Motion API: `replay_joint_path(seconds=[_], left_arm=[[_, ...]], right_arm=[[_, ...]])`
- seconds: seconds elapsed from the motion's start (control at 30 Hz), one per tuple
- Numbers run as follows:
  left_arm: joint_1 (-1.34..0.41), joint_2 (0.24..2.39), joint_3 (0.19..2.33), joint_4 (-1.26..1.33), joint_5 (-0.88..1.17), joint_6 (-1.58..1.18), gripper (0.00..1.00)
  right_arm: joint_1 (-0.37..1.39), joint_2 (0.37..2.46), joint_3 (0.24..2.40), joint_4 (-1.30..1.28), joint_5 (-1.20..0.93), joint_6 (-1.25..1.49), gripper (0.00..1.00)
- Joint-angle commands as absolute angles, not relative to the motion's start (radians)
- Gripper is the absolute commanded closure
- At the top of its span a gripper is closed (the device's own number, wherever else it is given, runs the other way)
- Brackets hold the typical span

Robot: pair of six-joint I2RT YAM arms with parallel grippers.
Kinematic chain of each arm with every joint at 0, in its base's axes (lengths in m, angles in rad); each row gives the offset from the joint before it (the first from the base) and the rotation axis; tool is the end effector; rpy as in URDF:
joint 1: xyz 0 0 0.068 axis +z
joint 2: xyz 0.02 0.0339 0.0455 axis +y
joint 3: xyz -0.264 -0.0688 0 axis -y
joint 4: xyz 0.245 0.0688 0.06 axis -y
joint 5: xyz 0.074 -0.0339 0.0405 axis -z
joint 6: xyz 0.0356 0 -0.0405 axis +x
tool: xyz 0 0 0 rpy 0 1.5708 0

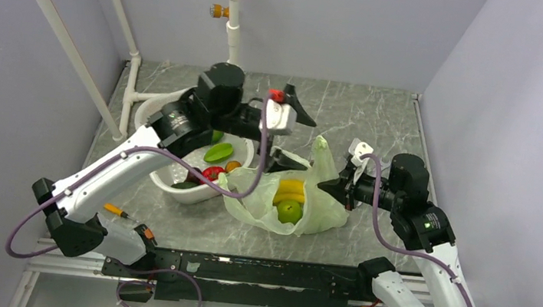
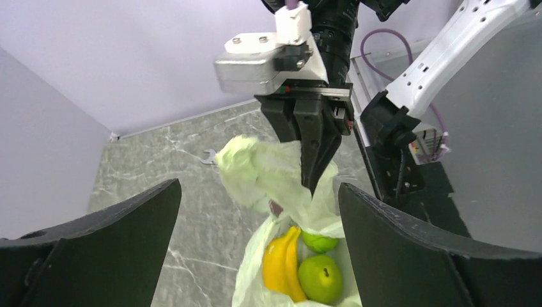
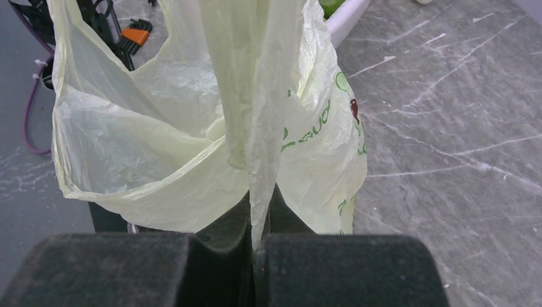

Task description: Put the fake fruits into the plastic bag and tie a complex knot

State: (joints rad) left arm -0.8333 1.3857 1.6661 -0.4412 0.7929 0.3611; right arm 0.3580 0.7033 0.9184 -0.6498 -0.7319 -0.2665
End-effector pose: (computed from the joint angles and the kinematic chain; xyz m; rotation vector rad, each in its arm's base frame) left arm 0.1749 -0.2302 0.4826 1.4480 1.0589 -1.0241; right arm 0.1193 0.0701 0.3528 -1.0332 1.6773 0.7884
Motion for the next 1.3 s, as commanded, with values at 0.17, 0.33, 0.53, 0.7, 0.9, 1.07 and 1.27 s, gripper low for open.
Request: replay_joint_path(seconds=[0.17, 0.33, 0.53, 0.7, 0.9, 1.07, 1.27], left_arm=[[-0.948, 1.512, 1.765, -0.416, 0.690, 0.412, 0.33], [-0.914, 1.506, 1.771, -0.390, 0.810, 0.331, 1.00], [-0.900, 1.528, 1.811, -0.415, 0.892, 0.308, 1.00], [-0.896, 1.555, 1.862, -0.433, 0.952, 0.296, 1.00], [-0.879, 1.603, 1.928, -0.438, 0.991, 0.255, 1.00], [-0.806, 1.588, 1.869, -0.323, 0.949, 0.110, 0.98], [-0.781, 1.410, 1.598, -0.371, 0.702, 0.292, 0.09]], right_arm=[[0.358, 0.676, 0.941, -0.666, -0.725, -0.211, 1.00], [0.359, 0.637, 0.943, -0.625, -0.687, -0.158, 0.22], [0.359, 0.699, 0.979, -0.377, -0.702, -0.057, 0.00], [0.359, 0.776, 0.941, -0.259, -0.752, -0.107, 0.00], [0.361, 0.811, 0.881, -0.233, -0.805, -0.158, 0.29], [0.365, 0.790, 0.858, -0.264, -0.808, -0.127, 0.99], [0.363, 0.731, 0.835, -0.316, -0.695, -0.022, 1.00]])
